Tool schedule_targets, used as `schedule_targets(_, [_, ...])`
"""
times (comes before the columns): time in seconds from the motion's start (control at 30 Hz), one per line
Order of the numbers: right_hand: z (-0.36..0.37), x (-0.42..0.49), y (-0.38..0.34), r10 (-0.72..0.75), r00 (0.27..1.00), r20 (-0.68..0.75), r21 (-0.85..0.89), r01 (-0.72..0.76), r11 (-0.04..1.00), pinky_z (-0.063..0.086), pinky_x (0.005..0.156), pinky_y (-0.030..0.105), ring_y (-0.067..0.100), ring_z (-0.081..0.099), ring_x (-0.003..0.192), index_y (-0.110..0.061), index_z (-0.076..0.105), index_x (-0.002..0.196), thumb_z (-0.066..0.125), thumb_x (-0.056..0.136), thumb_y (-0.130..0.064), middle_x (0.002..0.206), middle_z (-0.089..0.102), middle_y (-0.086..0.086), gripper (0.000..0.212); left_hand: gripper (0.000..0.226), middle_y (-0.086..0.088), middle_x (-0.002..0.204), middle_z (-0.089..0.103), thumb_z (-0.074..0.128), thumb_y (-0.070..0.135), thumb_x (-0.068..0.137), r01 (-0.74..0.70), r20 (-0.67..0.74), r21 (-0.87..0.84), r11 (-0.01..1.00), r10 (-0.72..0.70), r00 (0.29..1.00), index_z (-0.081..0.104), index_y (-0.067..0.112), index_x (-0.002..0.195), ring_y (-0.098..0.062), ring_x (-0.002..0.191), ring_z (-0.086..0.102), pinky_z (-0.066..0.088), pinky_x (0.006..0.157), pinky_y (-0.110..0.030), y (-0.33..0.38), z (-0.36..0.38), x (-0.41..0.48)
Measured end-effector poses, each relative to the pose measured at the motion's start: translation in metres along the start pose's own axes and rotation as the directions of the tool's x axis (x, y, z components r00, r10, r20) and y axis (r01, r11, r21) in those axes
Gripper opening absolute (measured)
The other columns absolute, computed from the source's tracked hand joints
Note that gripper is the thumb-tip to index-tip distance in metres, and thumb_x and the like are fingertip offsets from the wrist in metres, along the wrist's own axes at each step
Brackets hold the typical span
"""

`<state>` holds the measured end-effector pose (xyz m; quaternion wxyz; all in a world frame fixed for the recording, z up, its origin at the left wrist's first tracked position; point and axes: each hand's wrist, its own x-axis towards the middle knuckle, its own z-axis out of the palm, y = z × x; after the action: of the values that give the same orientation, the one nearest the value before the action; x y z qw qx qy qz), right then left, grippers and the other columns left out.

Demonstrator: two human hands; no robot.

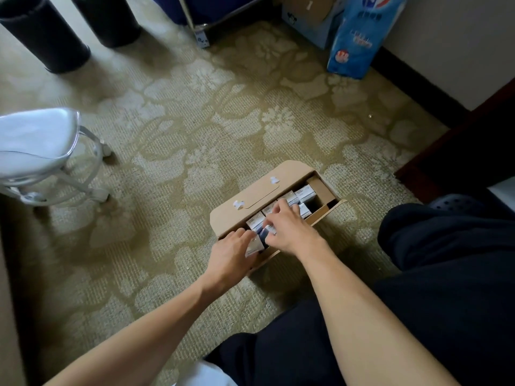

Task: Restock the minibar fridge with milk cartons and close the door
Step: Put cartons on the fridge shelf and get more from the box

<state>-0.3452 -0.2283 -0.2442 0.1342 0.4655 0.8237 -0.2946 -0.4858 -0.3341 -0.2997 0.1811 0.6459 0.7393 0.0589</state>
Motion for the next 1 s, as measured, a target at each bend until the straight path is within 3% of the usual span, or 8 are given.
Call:
schedule_targets(0.13, [-0.009, -0.014, -0.003, -0.014, 1.000, 0.015, -0.003, 0.014, 1.000, 0.049, 0.098, 0.046, 0.028, 0.033, 0.123, -0.022, 0.060, 0.122, 0.068, 0.084, -0.008, 0.128, 0.032, 0.005, 0.041, 0.051, 0.012, 0.112, 0.062, 0.054, 0.062, 0.087, -0.018, -0.029, -0.061, 0.998, 0.016, 0.999, 0.059, 0.030, 0.126, -0.012, 0.101, 0.060, 0.049, 0.070, -0.030, 0.009, -0.017, -0.002])
schedule_targets(0.3, [-0.024, -0.031, 0.000, -0.041, 0.998, -0.053, -0.033, 0.040, 0.999, 0.050, 0.098, 0.046, 0.030, 0.037, 0.127, -0.021, 0.063, 0.122, 0.068, 0.087, 0.000, 0.128, 0.036, 0.007, 0.041, 0.048, 0.011, 0.116, 0.062, 0.063, 0.056, 0.087, -0.089, -0.052, -0.045, 0.995, 0.087, 0.995, 0.058, 0.030, 0.128, -0.013, 0.106, 0.059, 0.049, 0.076, -0.030, 0.021, -0.045, 0.002])
schedule_targets(0.43, [-0.038, -0.049, 0.002, -0.062, 0.994, -0.093, -0.100, 0.053, 0.994, 0.049, 0.100, 0.048, 0.033, 0.034, 0.133, -0.019, 0.063, 0.121, 0.067, 0.088, 0.002, 0.131, 0.035, 0.009, 0.039, 0.044, 0.011, 0.109, 0.062, 0.067, 0.050, 0.085, -0.178, -0.081, -0.024, 0.984, 0.176, 0.981, 0.061, 0.030, 0.123, -0.012, 0.100, 0.059, 0.046, 0.072, -0.025, 0.033, -0.068, 0.004])
schedule_targets(0.63, [-0.065, -0.077, 0.016, -0.043, 0.985, -0.167, -0.141, 0.019, 0.990, 0.048, 0.097, 0.043, 0.034, 0.035, 0.129, -0.014, 0.059, 0.123, 0.059, 0.089, 0.010, 0.131, 0.035, 0.012, 0.041, 0.047, 0.017, 0.114, 0.062, 0.061, 0.055, 0.085, -0.262, -0.098, -0.004, 0.965, 0.260, 0.961, 0.057, 0.035, 0.127, -0.005, 0.093, 0.059, 0.055, 0.069, -0.027, 0.058, -0.099, 0.015])
schedule_targets(0.8, [-0.099, -0.107, 0.034, -0.018, 0.943, -0.333, -0.133, -0.028, 0.991, 0.052, 0.087, 0.039, 0.031, 0.037, 0.123, -0.016, 0.062, 0.119, 0.056, 0.093, 0.003, 0.127, 0.040, 0.011, 0.032, 0.046, 0.017, 0.112, 0.062, 0.059, 0.055, 0.084, -0.380, -0.091, 0.039, 0.924, 0.382, 0.920, 0.058, 0.037, 0.126, -0.001, 0.090, 0.055, 0.051, 0.064, -0.022, 0.099, -0.122, 0.036])
schedule_targets(0.9, [-0.122, -0.126, 0.057, 0.028, 0.895, -0.445, -0.071, -0.066, 0.995, 0.046, 0.075, 0.033, 0.026, 0.041, 0.115, -0.018, 0.060, 0.123, 0.056, 0.091, 0.008, 0.118, 0.044, 0.008, 0.042, 0.047, 0.020, 0.110, 0.062, 0.061, 0.061, 0.084, -0.454, -0.095, 0.046, 0.890, 0.456, 0.885, 0.059, 0.038, 0.125, 0.000, 0.087, 0.058, 0.052, 0.065, -0.020, 0.128, -0.133, 0.052])
schedule_targets(1.0, [-0.148, -0.147, 0.083, 0.081, 0.856, -0.511, -0.005, -0.097, 0.995, 0.046, 0.081, 0.034, 0.023, 0.043, 0.109, -0.023, 0.061, 0.121, 0.058, 0.092, 0.002, 0.109, 0.045, 0.001, 0.038, 0.046, 0.020, 0.103, 0.062, 0.057, 0.058, 0.083, -0.528, -0.120, 0.060, 0.847, 0.532, 0.838, 0.060, 0.037, 0.123, -0.002, 0.087, 0.058, 0.046, 0.061, -0.018, 0.164, -0.148, 0.069])
